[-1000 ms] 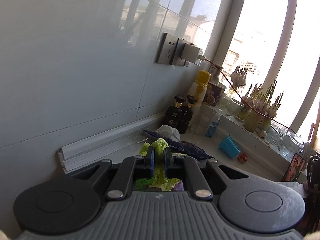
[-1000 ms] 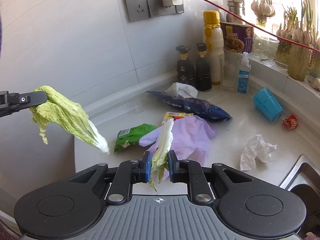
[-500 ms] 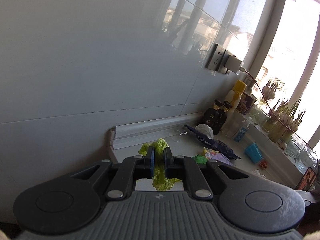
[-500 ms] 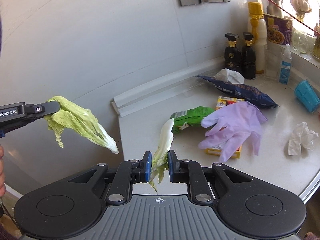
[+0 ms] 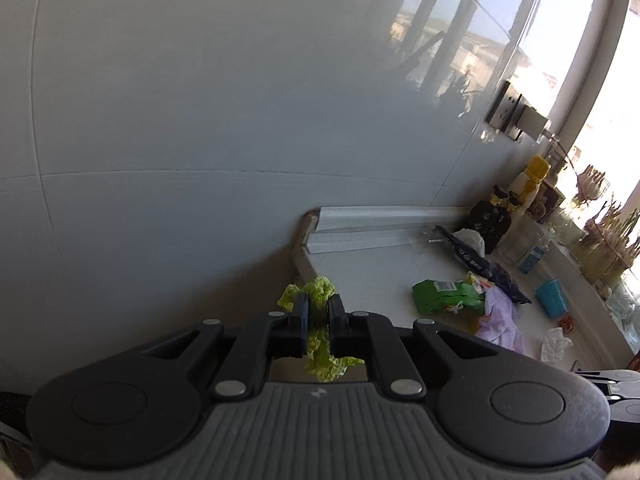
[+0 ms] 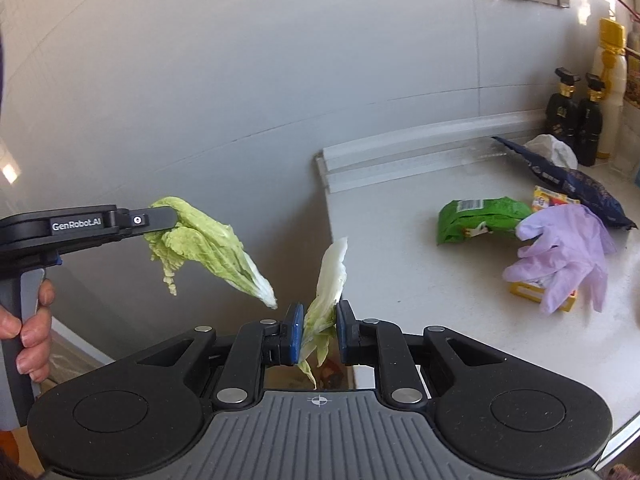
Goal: Collect trash
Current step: 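Carry both cabbage leaves off the counter down over the cream bin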
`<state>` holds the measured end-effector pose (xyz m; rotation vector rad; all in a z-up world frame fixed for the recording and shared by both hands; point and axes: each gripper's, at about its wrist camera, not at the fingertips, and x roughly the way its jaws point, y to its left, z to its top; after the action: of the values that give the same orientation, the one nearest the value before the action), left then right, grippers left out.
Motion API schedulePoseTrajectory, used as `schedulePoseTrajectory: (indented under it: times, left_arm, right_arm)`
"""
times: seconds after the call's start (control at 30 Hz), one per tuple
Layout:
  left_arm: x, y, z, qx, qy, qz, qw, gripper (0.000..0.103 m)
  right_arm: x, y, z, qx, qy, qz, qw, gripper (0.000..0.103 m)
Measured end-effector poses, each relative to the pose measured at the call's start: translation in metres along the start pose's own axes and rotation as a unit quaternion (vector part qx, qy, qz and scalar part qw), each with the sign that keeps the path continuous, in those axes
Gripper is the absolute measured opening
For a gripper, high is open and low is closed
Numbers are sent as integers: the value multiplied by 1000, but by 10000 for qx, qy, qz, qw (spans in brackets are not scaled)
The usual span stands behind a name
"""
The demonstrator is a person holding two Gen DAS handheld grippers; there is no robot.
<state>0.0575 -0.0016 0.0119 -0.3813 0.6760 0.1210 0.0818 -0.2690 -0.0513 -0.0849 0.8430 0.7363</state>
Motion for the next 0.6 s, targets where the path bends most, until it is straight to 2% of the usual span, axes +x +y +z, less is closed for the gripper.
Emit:
schedulePoseTrajectory:
  times: [0.17, 0.4, 0.6]
  left_arm:
    - [6, 15, -22, 105, 239, 353, 9990, 8]
    - [23, 43, -56, -226, 723, 585, 9954, 8]
    - [42, 62, -77, -466, 1091, 722, 9903, 8]
  right_arm:
    - [22, 25, -12, -312, 322, 232, 9987, 17]
    - [63, 51, -31, -669, 920, 428, 9926, 17]
    - [98, 61, -45, -1071, 1380, 365, 9839, 17]
